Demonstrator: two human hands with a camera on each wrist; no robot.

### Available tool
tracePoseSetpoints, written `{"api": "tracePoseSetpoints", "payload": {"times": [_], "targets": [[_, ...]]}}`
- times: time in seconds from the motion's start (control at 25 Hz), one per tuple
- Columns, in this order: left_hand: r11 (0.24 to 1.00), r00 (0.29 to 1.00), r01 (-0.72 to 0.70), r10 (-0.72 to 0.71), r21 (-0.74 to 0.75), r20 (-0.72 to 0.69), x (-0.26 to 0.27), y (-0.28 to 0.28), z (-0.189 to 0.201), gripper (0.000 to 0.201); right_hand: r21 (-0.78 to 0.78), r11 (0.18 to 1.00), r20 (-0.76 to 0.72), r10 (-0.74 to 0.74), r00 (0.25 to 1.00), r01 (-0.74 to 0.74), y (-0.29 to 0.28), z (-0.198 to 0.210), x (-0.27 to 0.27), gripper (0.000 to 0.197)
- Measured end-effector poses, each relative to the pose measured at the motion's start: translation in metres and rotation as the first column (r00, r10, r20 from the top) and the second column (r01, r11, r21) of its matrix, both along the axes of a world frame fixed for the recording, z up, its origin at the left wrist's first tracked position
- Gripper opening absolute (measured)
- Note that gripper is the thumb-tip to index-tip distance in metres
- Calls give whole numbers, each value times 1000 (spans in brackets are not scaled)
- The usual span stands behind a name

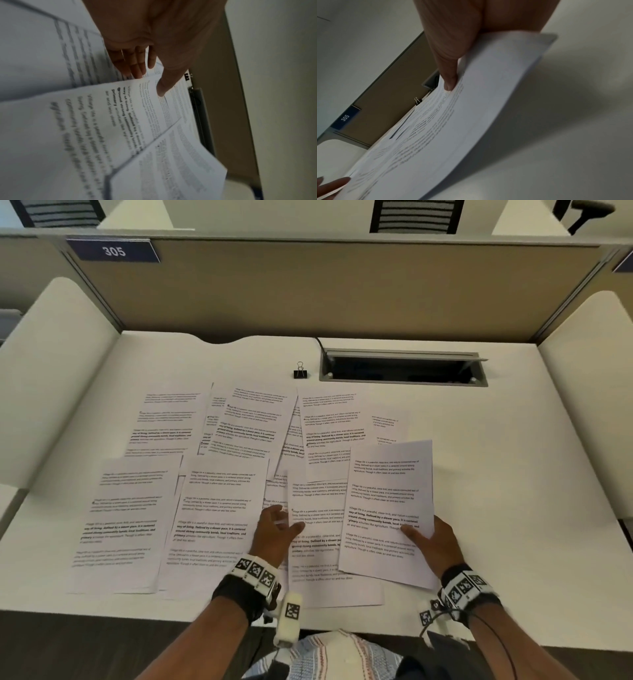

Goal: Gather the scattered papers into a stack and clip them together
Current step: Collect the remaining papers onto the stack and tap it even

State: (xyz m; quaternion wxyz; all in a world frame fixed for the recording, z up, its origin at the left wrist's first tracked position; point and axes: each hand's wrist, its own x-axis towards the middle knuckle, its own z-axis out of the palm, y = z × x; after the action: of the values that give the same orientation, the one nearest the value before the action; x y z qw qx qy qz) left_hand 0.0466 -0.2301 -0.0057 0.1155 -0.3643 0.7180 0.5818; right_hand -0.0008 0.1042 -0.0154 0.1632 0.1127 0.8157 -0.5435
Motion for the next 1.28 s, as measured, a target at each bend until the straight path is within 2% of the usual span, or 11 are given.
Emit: {"api": "tracePoseSetpoints", "payload": {"times": [0.12,0.2,0.28,0.44,0.68,0.76,0.88,1.04,1.12,1.2,1.28], "targets": [[994,996,85,-86,71,2,-13,5,6,29,-11,1000,9,-17,1000,17,0,2,1,36],[967,968,252,-252,-27,1,-15,8,14,17,-14,999,9,-32,999,33,1,5,1,37],[949,954,294,-298,-113,-24,-15,8,29,11,-16,998,6,-56,998,57,5,8,0,37],[967,977,186,-201,-174,-71,-6,-17,63,5,-17,997,-9,-73,997,73,11,16,-6,35],[976,962,25,-83,-215,-261,2,-56,120,24,-36,999,-20,-32,999,31,5,22,-20,36],[986,946,-37,-18,-163,-323,-3,-61,133,18,-59,998,-12,13,1000,-14,-4,24,-25,36],[996,923,-62,79,57,-377,-15,-54,140,15,-85,993,-2,81,997,-81,-18,28,-31,37],[937,910,22,125,347,-396,-33,-18,149,28,-176,976,11,133,991,-129,-38,36,-36,40],[916,923,45,114,399,-367,-47,-3,140,29,-180,975,13,138,990,-133,-43,40,-39,31],[961,935,70,31,268,-354,-63,5,120,26,-202,973,7,112,994,-109,-42,37,-41,26],[984,939,163,-131,74,-318,-77,13,100,20,-214,976,46,37,998,-26,-35,37,-43,37]]}}
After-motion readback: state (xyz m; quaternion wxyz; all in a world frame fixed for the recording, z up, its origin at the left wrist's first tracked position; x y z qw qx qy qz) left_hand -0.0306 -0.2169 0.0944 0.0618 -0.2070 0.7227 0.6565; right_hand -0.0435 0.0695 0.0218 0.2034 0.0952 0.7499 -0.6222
